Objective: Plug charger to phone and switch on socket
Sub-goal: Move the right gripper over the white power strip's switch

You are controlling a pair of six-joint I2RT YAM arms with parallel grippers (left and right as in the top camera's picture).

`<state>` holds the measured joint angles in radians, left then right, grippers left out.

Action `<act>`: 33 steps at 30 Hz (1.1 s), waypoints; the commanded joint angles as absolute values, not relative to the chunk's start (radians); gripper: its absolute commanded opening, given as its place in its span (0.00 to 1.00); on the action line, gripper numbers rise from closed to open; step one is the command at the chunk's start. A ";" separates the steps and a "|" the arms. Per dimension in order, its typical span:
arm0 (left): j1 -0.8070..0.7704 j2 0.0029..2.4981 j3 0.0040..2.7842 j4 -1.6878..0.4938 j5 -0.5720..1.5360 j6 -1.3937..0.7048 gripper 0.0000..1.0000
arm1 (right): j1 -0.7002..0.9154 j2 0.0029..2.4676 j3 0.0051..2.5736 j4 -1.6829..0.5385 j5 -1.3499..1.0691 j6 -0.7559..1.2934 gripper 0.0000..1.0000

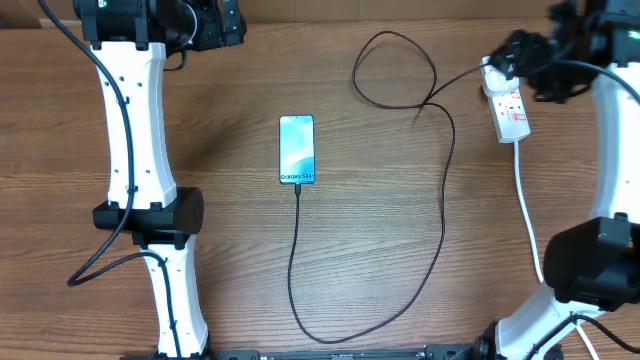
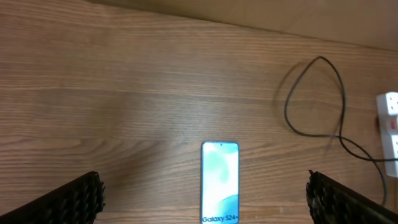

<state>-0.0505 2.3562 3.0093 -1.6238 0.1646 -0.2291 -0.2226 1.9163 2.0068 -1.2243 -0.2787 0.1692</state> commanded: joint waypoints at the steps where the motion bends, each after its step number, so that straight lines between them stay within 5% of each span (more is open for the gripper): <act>1: -0.054 2.343 3.014 -1.627 0.115 -0.232 1.00 | -0.265 1.937 2.026 -1.198 -0.110 0.240 0.86; 7: -0.054 2.343 3.007 -1.626 0.116 -0.232 0.99 | -0.320 2.009 2.016 -1.126 -0.016 0.320 1.00; 33: -0.054 2.343 3.007 -1.626 0.116 -0.232 1.00 | -0.333 2.289 2.015 -0.989 0.130 0.450 1.00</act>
